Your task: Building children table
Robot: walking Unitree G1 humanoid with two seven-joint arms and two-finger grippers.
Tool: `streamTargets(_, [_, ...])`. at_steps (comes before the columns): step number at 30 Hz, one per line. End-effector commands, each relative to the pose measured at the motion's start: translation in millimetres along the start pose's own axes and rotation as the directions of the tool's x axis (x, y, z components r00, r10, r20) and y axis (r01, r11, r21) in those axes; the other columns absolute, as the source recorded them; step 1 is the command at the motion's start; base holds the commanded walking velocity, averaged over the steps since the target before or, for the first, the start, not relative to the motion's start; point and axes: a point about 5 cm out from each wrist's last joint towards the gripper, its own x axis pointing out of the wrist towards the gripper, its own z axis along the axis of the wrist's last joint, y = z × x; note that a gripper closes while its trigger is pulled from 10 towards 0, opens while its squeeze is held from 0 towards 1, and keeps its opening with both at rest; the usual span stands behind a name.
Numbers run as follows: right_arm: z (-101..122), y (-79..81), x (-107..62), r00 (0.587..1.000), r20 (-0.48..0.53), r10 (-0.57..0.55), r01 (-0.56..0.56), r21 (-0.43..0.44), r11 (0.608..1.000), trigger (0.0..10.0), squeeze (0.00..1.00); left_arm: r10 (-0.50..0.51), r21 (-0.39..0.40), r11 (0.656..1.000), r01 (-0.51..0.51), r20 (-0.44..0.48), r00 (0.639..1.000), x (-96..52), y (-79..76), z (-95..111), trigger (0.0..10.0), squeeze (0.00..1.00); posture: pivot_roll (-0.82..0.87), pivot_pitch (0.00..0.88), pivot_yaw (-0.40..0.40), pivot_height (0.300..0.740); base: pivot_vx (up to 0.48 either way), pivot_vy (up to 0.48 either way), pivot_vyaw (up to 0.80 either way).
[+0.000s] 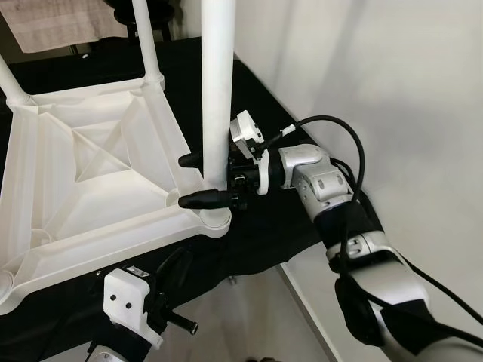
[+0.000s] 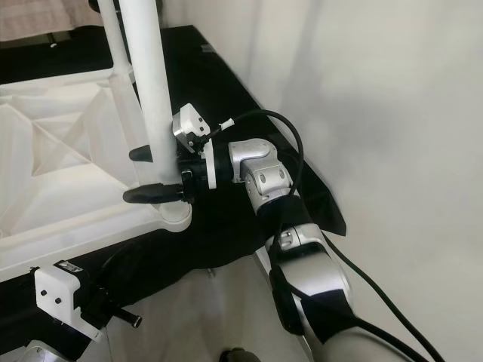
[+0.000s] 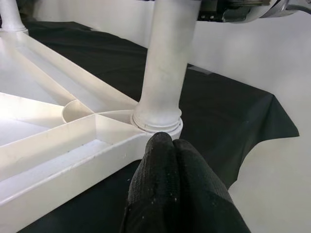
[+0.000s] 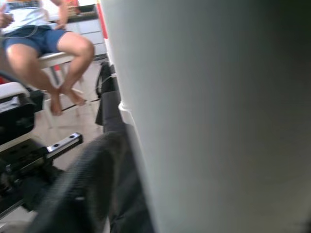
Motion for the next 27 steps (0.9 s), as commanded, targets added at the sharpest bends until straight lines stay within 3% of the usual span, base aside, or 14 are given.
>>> streamTargets(1, [1,3.0,5.4,0.998,0.011,0.066,-0.066,-0.007,0.998,0.0,0.00,0.001,0.000,1.000,-0.001,-0.003,1.000,-1.5,-1.7,1,10.0,0.00,-0.06,0.174,-0.100,0.740,0.000,0.000,0.00])
streamTargets(10, [-3,4.1,-8.7,0.999,0.019,0.046,-0.045,-0.025,0.999,0.0,0.00,0.000,-0.002,1.000,0.000,-0.004,1.000,-1.9,-1.3,1,10.0,0.00,-0.08,0.173,-0.087,0.740,0.000,0.000,0.00])
streamTargets(11, [-9,8.3,-23.6,0.995,0.033,-0.095,0.097,-0.038,0.995,0.0,0.00,-0.003,-0.004,1.000,0.003,-0.006,1.000,-2.1,-1.1,0,10.0,0.00,-0.09,0.173,-0.099,0.740,0.000,0.000,0.00])
streamTargets(13, [-12,11.0,-28.9,0.986,0.035,-0.160,0.162,-0.039,0.986,0.0,0.00,-0.004,-0.005,1.000,0.004,-0.006,1.000,-2.2,-1.0,0,10.0,0.00,-0.09,0.173,-0.099,0.740,0.000,0.000,0.00])
streamTargets(15, [-30,18.1,-28.2,0.931,0.029,-0.364,0.363,0.041,0.931,0.0,0.00,-0.005,-0.003,1.000,0.005,-0.007,1.000,-2.6,-0.3,0,10.0,0.00,-0.08,0.163,-0.110,0.740,0.000,0.000,0.00])
streamTargets(16, [-30,18.1,-28.2,0.931,0.029,-0.364,0.363,0.041,0.931,0.0,0.00,-0.005,-0.003,1.000,0.005,-0.007,1.000,-2.6,-0.3,0,10.0,0.00,-0.08,0.163,-0.110,0.740,0.000,0.000,0.00])
streamTargets(17, [-42,20.5,-22.8,0.868,0.001,-0.496,0.495,0.061,0.867,0.0,0.00,-0.005,-0.002,1.000,0.005,-0.007,1.000,-2.9,0.2,0,10.0,0.00,-0.08,0.163,-0.110,0.740,0.000,0.000,0.00])
streamTargets(18, [-56,26.4,-20.2,0.705,-0.046,-0.708,0.709,0.035,0.704,0.0,0.00,-0.004,0.001,1.000,0.004,-0.008,1.000,-3.1,1.2,0,10.0,0.00,-0.09,0.166,-0.101,0.740,0.000,0.000,0.00])
streamTargets(19, [-56,26.4,-20.2,0.705,-0.046,-0.708,0.709,0.035,0.704,0.0,0.00,-0.004,0.001,1.000,0.004,-0.008,1.000,-3.1,1.2,0,10.0,0.00,-0.09,0.166,-0.101,0.740,0.000,0.000,0.00])
streamTargets(20, [-63,40.6,-11.9,0.609,-0.059,-0.791,0.792,-0.008,0.610,0.0,0.00,-0.004,0.004,1.000,0.004,-0.009,1.000,-3.1,2.2,0,10.0,0.00,-0.08,0.159,-0.094,0.740,0.000,0.000,0.00])
streamTargets(21, [-65,50.7,-7.6,0.552,-0.055,-0.832,0.832,-0.036,0.554,0.0,0.00,-0.003,0.006,1.000,0.003,-0.010,1.000,-3.0,2.9,-1,10.0,0.00,-0.08,0.158,-0.093,0.740,0.000,0.000,0.00])
streamTargets(23, [-63,55.2,-3.0,0.551,-0.051,-0.833,0.831,-0.057,0.553,0.0,0.00,-0.005,0.008,1.000,0.005,-0.013,1.000,-2.7,3.6,-1,10.0,0.00,-0.09,0.147,-0.092,0.740,0.000,0.000,0.00])
streamTargets(27, [-60,53.3,4.7,0.596,-0.066,-0.801,0.800,-0.044,0.599,0.0,0.00,-0.012,0.010,1.000,0.012,-0.016,1.000,-1.4,4.4,-3,10.0,0.00,-0.09,0.139,-0.096,0.740,0.000,0.000,0.00])
